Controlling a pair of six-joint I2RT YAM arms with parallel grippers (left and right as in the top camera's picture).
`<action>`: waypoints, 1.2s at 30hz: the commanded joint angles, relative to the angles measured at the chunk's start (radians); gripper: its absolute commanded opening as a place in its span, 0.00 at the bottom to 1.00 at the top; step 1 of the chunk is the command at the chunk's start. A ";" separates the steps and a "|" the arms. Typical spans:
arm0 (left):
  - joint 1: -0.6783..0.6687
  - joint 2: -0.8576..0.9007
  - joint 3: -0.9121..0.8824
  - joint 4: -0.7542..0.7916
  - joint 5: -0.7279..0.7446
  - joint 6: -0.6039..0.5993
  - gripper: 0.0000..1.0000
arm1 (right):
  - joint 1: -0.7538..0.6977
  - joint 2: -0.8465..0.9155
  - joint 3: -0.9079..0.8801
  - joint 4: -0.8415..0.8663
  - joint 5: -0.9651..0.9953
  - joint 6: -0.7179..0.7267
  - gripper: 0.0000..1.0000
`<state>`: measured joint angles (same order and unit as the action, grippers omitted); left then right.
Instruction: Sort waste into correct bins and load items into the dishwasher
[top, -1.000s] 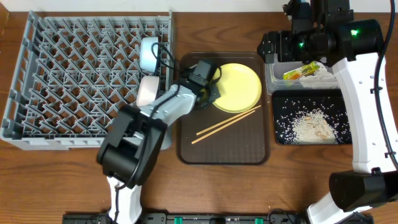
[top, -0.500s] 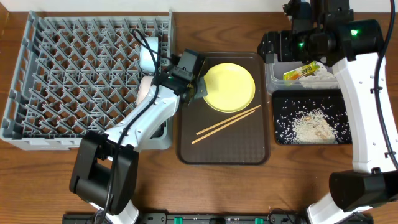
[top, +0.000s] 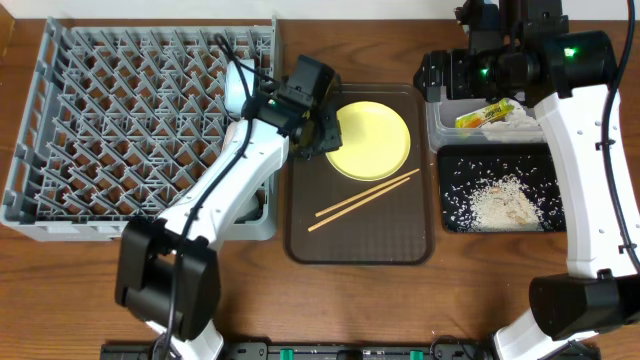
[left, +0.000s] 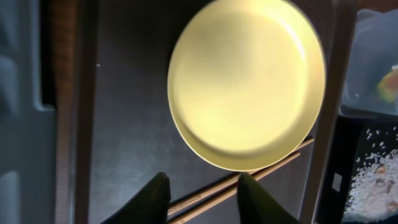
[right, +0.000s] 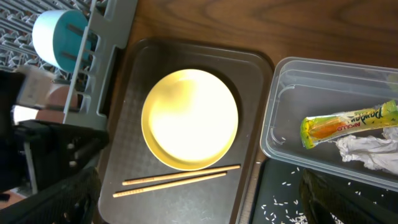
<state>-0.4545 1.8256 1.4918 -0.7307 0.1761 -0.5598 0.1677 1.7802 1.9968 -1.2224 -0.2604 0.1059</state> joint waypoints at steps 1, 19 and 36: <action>-0.001 0.092 0.006 -0.006 0.045 0.003 0.43 | 0.010 0.006 0.003 -0.001 0.002 0.002 0.99; -0.014 0.281 0.006 0.099 0.060 -0.089 0.47 | 0.010 0.006 0.003 -0.001 0.002 0.002 0.99; -0.029 0.316 0.006 0.130 0.037 -0.100 0.07 | 0.010 0.006 0.003 -0.001 0.002 0.002 0.99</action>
<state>-0.4934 2.1235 1.4925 -0.5961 0.2325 -0.6556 0.1677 1.7802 1.9968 -1.2224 -0.2604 0.1059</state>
